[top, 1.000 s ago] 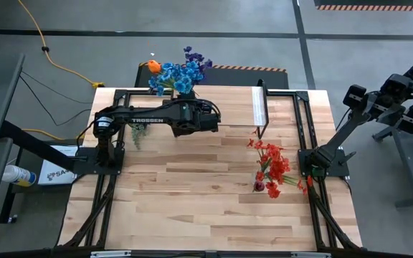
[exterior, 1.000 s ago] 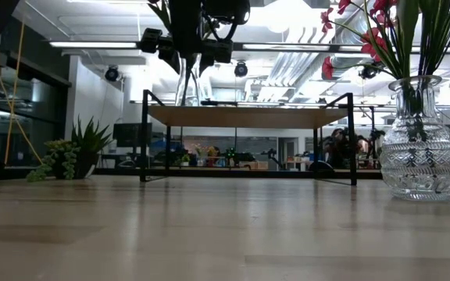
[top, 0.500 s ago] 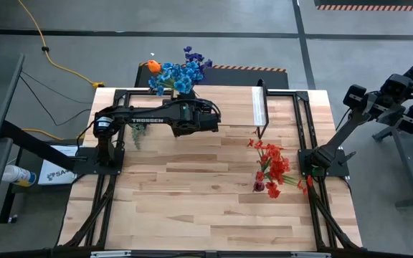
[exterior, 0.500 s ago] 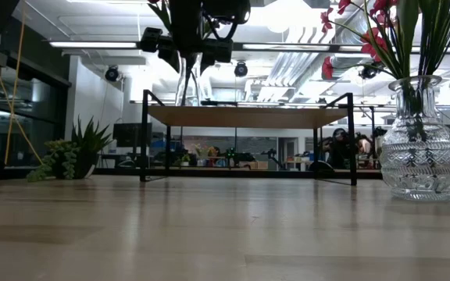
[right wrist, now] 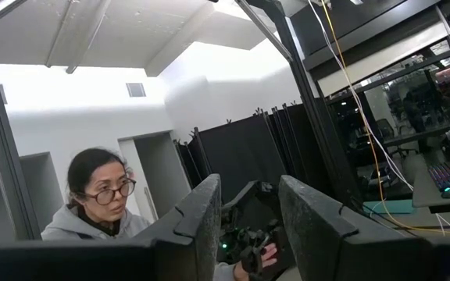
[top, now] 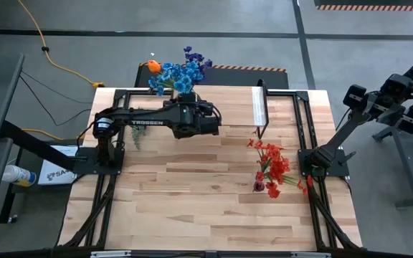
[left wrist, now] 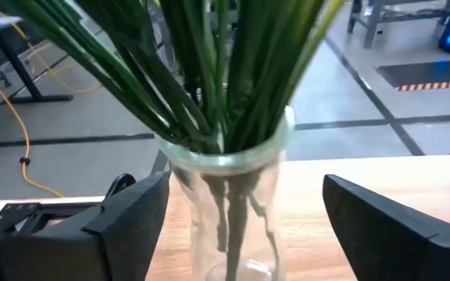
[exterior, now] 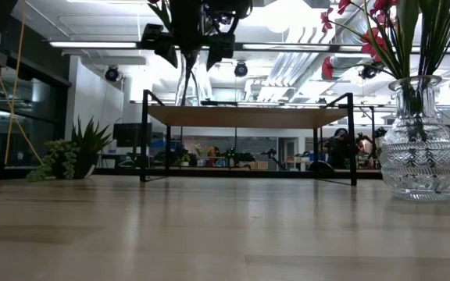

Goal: Pick and place flowers into a vace then onto a shelf
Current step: Put the right flowers transparent vase on the shelf

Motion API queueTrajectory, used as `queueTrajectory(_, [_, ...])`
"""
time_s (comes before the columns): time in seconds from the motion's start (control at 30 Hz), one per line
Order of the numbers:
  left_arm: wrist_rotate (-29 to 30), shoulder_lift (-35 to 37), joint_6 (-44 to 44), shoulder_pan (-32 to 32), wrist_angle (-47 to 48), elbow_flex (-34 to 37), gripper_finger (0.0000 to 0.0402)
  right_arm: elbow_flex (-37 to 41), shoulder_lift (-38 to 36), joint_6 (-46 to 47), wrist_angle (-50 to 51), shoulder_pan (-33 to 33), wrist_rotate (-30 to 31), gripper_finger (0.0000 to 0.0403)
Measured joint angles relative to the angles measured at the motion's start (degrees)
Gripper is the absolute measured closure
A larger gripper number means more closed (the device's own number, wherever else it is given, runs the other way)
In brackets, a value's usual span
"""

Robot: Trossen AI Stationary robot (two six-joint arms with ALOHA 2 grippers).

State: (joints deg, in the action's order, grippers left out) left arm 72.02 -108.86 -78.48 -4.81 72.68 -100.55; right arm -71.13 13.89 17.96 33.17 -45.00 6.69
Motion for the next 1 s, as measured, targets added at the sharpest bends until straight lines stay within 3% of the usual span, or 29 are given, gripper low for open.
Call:
queueTrajectory(0.27, [1.9,0.0,0.2,3.9,0.3,0.0,0.0057,0.0,0.0,0.0,0.0,0.0,0.0,0.0279])
queueTrajectory(0.8, [6.2,0.0,0.2,13.6,4.8,0.0,0.0048,0.0,0.0,1.4,0.1,0.0,-0.4,0.0279])
queueTrajectory(1.0, [8.5,0.0,0.2,19.1,9.7,-5.2,0.0048,-0.1,0.0,1.6,0.7,0.0,-1.2,0.0279])
